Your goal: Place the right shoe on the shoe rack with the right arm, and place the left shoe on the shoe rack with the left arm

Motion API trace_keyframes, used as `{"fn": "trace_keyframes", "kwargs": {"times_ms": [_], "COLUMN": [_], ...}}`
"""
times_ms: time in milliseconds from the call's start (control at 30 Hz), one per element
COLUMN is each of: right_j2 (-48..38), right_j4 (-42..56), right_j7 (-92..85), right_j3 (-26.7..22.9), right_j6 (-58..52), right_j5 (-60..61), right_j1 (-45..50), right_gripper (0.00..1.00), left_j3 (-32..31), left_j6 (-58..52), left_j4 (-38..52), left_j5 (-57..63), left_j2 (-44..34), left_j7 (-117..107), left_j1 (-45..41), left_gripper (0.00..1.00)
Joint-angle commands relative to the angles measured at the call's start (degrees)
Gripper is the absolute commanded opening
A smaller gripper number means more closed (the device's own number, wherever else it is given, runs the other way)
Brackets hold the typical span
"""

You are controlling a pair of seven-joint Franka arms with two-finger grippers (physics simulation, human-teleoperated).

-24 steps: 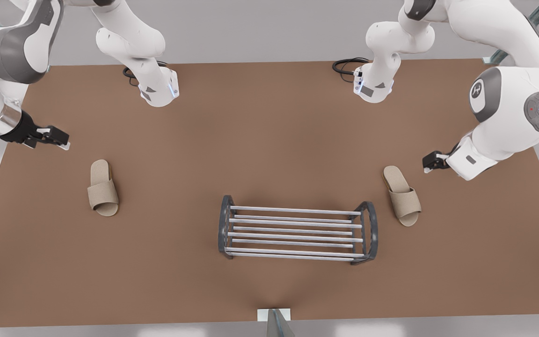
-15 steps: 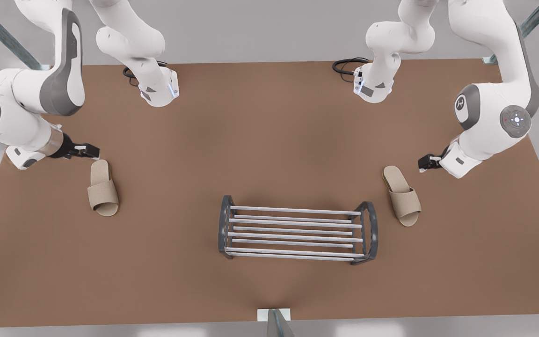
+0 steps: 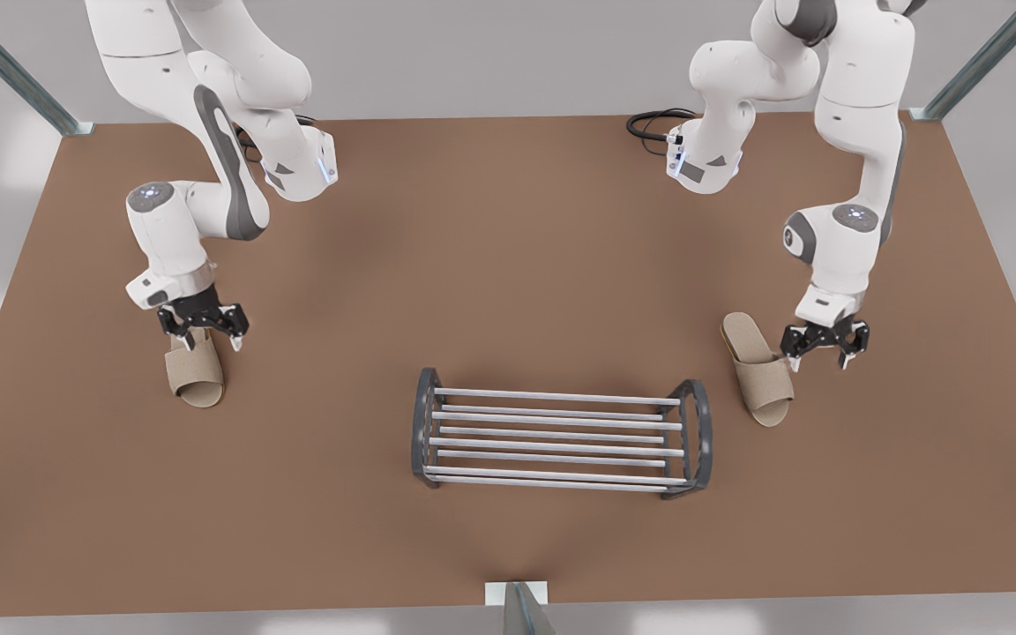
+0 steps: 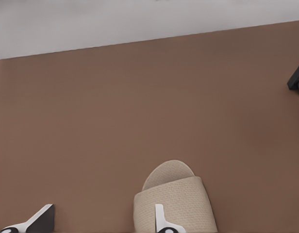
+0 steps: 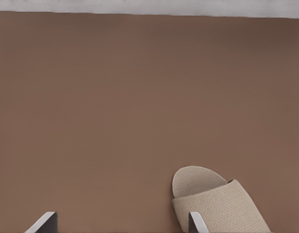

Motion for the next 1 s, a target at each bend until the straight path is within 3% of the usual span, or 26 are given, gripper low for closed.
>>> {"fn": "trace_keyframes", "kwargs": {"times_ms": [0, 133, 600, 633, 733, 967], "right_j2": [0.65, 3.38, 5.58, 2.68, 1.98, 5.93], "right_j4": [-0.4, -1.02, -4.01, -4.01, -6.91, -8.93], "right_j7": [-1.85, -3.34, -4.75, -4.84, -5.54, -5.8], "right_j3": [-0.05, -0.13, -0.22, -0.22, -0.22, -0.22], "right_j6": [9.37, 9.37, 9.02, 4.28, 3.84, 4.1], "right_j5": [-0.11, -0.11, -0.11, -0.11, -0.11, -0.11], "right_j1": [-0.15, -1.29, -5.86, -5.86, -7.09, -7.97], "right_gripper": [1.0, 1.0, 1.0, 1.0, 1.0, 1.0], "left_j3": [0.36, 1.06, 1.23, 1.23, 1.06, 0.8], "left_j6": [10.61, 10.61, 10.78, 10.78, 10.69, 10.69], "left_j4": [-2.69, -8.76, -7.53, -7.53, -7.53, -7.0], "left_j5": [0.07, 0.07, -0.19, -0.19, -0.19, -0.19], "left_j2": [-1.22, -1.32, 6.86, 6.95, 7.65, 8.0], "left_j7": [12.22, 12.22, 9.76, 8.45, -3.15, -16.69], "left_j1": [-0.07, 0.02, -0.07, -0.07, -0.07, 0.02], "left_gripper": [1.0, 1.0, 1.0, 1.0, 1.0, 1.0]}}
